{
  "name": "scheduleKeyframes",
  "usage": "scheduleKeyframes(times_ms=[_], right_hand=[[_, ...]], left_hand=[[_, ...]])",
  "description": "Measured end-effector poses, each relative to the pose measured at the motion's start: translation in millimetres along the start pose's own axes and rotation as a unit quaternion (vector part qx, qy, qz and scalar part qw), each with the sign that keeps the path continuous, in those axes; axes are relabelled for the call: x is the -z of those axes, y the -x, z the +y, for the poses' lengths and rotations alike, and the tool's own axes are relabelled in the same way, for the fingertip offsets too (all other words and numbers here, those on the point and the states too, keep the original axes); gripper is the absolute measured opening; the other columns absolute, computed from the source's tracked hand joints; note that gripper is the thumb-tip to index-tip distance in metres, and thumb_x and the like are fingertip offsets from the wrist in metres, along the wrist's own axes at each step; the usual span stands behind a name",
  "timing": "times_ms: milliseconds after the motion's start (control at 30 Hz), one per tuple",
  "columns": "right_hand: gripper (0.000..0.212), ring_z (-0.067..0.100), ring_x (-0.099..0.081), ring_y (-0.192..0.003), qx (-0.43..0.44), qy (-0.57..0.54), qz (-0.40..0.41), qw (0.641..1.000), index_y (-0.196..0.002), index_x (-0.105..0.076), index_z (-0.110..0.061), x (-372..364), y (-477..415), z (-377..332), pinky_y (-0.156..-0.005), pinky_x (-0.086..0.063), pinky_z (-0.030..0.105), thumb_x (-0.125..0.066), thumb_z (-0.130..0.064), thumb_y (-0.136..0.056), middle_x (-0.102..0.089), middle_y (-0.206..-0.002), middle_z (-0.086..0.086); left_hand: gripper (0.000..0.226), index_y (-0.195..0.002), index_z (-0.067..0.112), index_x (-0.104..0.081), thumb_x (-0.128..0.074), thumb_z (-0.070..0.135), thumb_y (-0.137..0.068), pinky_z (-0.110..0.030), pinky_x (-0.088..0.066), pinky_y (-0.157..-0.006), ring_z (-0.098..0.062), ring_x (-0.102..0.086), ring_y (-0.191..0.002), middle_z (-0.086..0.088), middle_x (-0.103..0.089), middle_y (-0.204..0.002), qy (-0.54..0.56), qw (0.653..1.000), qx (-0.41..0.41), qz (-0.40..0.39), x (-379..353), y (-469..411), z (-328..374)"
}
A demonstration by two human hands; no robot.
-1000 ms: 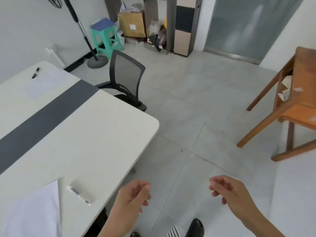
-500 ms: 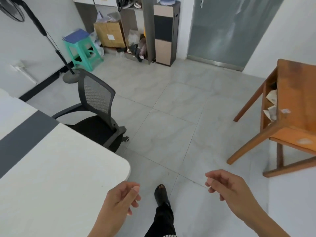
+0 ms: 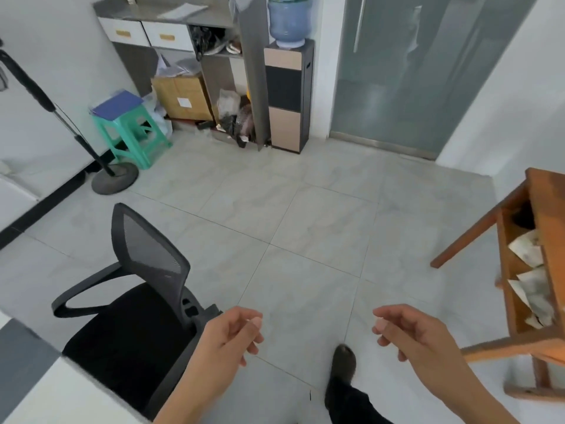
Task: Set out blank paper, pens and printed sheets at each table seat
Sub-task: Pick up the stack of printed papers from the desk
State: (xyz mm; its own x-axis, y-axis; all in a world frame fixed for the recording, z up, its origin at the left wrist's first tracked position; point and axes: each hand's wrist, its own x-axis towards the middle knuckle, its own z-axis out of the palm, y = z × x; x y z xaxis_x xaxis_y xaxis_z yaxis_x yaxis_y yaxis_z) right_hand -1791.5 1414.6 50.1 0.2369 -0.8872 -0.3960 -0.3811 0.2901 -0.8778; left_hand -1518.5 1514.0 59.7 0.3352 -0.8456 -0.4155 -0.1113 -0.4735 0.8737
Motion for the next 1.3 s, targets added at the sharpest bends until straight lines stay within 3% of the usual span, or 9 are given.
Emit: scheduleKeyframes(times_ms=[233,367,600,833,933,1033,1100,1167,1300], right_hand=[[0.015,0.016,-0.071,-0.069,0.009,0.008,-0.039,0.999,-0.094,-0.071,-0.017,5.7,-176.1,-56.0,-0.059,-0.049,0.032,-0.066,-0.005,-0.088,-0.075,-0.079,0.005],[0.013,0.018,-0.072,-0.069,0.028,0.008,-0.076,0.997,-0.094,-0.071,-0.012,-0.6,-277.0,-115.3,-0.061,-0.051,0.036,-0.065,-0.002,-0.088,-0.075,-0.079,0.012],[0.012,0.013,-0.073,-0.079,0.078,0.059,-0.180,0.979,-0.097,-0.070,-0.019,-57.0,-425.3,-214.3,-0.068,-0.052,0.030,-0.063,-0.011,-0.091,-0.075,-0.085,0.003],[0.011,0.017,-0.073,-0.079,0.073,0.061,-0.191,0.977,-0.095,-0.070,-0.017,-152.1,-550.6,-274.1,-0.067,-0.052,0.030,-0.064,-0.009,-0.090,-0.075,-0.084,0.006],[0.012,0.019,-0.073,-0.079,0.066,0.057,-0.192,0.978,-0.093,-0.071,-0.016,-188.8,-590.5,-312.6,-0.066,-0.052,0.030,-0.065,-0.007,-0.089,-0.075,-0.083,0.008],[0.013,0.019,-0.073,-0.079,0.076,0.053,-0.184,0.979,-0.094,-0.071,-0.017,-216.0,-632.7,-358.0,-0.067,-0.052,0.030,-0.065,-0.007,-0.089,-0.075,-0.083,0.007],[0.014,0.014,-0.072,-0.077,0.083,0.047,-0.176,0.980,-0.095,-0.071,-0.018,-231.8,-658.5,-383.0,-0.068,-0.051,0.030,-0.065,-0.008,-0.089,-0.075,-0.083,0.006],[0.014,0.014,-0.072,-0.075,0.080,0.043,-0.163,0.982,-0.094,-0.072,-0.017,-250.1,-689.1,-400.1,-0.066,-0.051,0.030,-0.065,-0.006,-0.089,-0.075,-0.082,0.006],[0.014,0.021,-0.073,-0.078,0.054,0.049,-0.166,0.983,-0.093,-0.071,-0.015,-294.1,-759.3,-420.6,-0.064,-0.050,0.031,-0.065,-0.004,-0.088,-0.076,-0.079,0.004]], left_hand=[[0.011,-0.097,0.008,-0.069,-0.059,0.010,-0.093,-0.030,-0.047,-0.050,-0.016,-0.064,-0.060,-0.010,-0.072,-0.071,0.022,0.996,0.052,0.067,15.5,-137.3,31.7],[0.018,-0.098,0.008,-0.069,-0.063,0.022,-0.088,-0.031,-0.047,-0.051,-0.019,-0.064,-0.061,-0.014,-0.072,-0.073,0.061,0.990,0.045,0.117,37.3,-204.9,78.6],[0.013,-0.097,0.007,-0.069,-0.056,0.007,-0.093,-0.033,-0.048,-0.051,-0.022,-0.064,-0.061,-0.015,-0.071,-0.072,0.118,0.967,0.080,0.212,84.5,-290.3,97.0],[0.013,-0.096,0.004,-0.069,-0.057,0.005,-0.093,-0.030,-0.046,-0.046,-0.021,-0.063,-0.059,-0.015,-0.071,-0.070,0.141,0.954,0.114,0.238,173.1,-418.2,95.5],[0.010,-0.095,0.003,-0.069,-0.060,0.008,-0.092,-0.029,-0.044,-0.046,-0.020,-0.063,-0.058,-0.012,-0.070,-0.067,0.140,0.958,0.092,0.235,227.0,-478.3,129.5],[0.023,-0.094,0.008,-0.069,-0.063,0.026,-0.081,-0.030,-0.044,-0.049,-0.017,-0.063,-0.058,-0.009,-0.070,-0.067,0.110,0.964,0.056,0.237,276.7,-537.6,169.7],[0.009,-0.093,0.013,-0.069,-0.064,0.020,-0.089,-0.030,-0.046,-0.053,-0.016,-0.063,-0.061,-0.008,-0.071,-0.070,0.099,0.969,0.037,0.223,302.9,-572.0,192.2],[0.010,-0.093,0.015,-0.069,-0.059,0.013,-0.093,-0.029,-0.046,-0.055,-0.015,-0.063,-0.062,-0.008,-0.071,-0.072,0.090,0.972,0.023,0.214,326.9,-604.7,209.1],[0.008,-0.092,0.016,-0.069,-0.063,0.020,-0.090,-0.030,-0.047,-0.054,-0.016,-0.064,-0.063,-0.008,-0.071,-0.073,0.103,0.969,0.039,0.219,367.3,-672.0,219.0]])
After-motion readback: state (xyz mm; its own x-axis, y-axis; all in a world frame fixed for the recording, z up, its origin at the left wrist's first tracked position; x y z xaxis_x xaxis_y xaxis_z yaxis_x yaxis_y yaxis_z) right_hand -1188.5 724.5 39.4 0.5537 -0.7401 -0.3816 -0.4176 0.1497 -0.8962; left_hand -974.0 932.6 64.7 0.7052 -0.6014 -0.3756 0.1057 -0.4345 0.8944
